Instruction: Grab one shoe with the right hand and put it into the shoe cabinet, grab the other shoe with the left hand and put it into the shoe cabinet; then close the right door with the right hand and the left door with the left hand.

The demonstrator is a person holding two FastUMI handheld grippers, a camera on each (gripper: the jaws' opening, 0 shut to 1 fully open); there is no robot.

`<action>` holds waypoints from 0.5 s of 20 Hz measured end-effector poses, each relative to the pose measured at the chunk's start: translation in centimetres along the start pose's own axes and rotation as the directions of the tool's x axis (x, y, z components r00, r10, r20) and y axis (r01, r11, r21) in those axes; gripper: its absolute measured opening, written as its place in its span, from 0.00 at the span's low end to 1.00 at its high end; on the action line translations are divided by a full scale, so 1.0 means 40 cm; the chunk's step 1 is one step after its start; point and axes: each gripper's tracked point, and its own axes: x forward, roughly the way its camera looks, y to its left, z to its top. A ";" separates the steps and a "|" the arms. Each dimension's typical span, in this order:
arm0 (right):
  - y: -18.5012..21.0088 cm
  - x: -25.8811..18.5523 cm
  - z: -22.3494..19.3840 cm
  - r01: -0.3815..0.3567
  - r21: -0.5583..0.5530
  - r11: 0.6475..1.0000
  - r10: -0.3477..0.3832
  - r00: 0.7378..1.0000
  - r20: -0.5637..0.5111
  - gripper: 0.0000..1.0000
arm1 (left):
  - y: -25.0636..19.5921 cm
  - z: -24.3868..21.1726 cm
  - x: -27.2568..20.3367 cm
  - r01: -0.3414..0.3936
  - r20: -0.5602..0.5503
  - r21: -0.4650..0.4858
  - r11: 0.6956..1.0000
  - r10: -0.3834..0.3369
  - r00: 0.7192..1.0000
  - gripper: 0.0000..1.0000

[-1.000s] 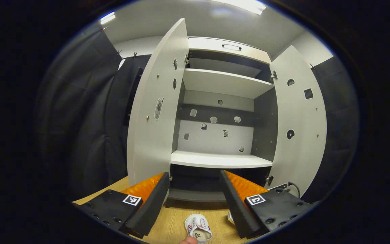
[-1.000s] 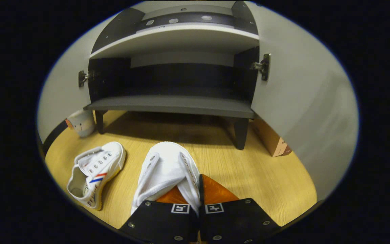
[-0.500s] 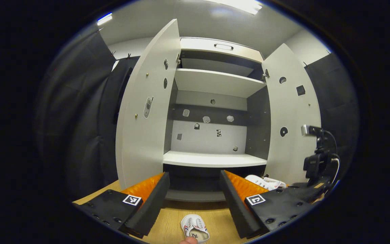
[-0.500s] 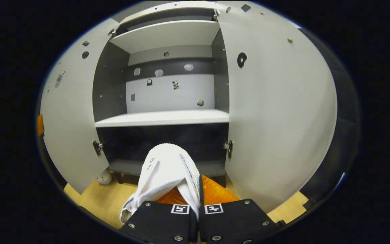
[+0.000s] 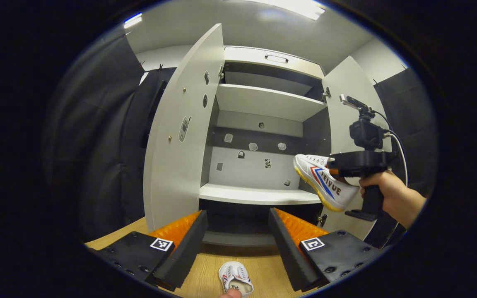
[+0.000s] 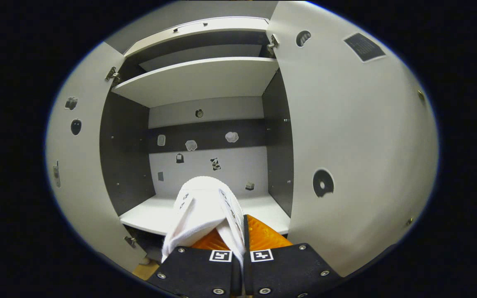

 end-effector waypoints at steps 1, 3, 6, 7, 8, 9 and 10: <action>-0.001 0.042 0.013 0.021 -0.023 1.000 -0.021 1.000 0.002 0.02 | 0.003 -0.003 0.001 -0.003 -0.004 -0.003 1.000 0.003 1.000 0.96; -0.006 0.142 0.000 0.048 -0.037 0.998 -0.050 0.998 -0.037 0.02 | 0.010 -0.002 0.001 -0.008 -0.005 -0.008 1.000 0.008 1.000 0.96; -0.002 0.274 -0.050 0.083 -0.038 0.996 -0.087 0.987 -0.138 0.02 | 0.029 0.002 0.002 -0.024 0.000 -0.005 1.000 0.024 1.000 0.96; -0.006 0.314 -0.076 0.095 -0.051 0.994 -0.103 0.980 -0.173 0.02 | 0.033 0.002 0.004 -0.028 -0.002 -0.007 1.000 0.028 1.000 0.96; -0.005 0.347 -0.105 0.107 -0.057 0.993 -0.117 0.970 -0.211 0.02 | 0.039 -0.003 0.006 -0.032 -0.007 -0.009 0.999 0.032 0.999 0.96; 0.003 0.376 -0.130 0.111 -0.052 0.992 -0.120 0.962 -0.247 0.02 | 0.042 -0.005 0.006 -0.036 -0.010 -0.012 0.999 0.036 0.999 0.96; 0.013 0.398 -0.154 0.112 -0.037 0.993 -0.118 0.953 -0.279 0.02 | 0.048 -0.006 0.006 -0.040 -0.012 -0.014 0.999 0.039 0.999 0.96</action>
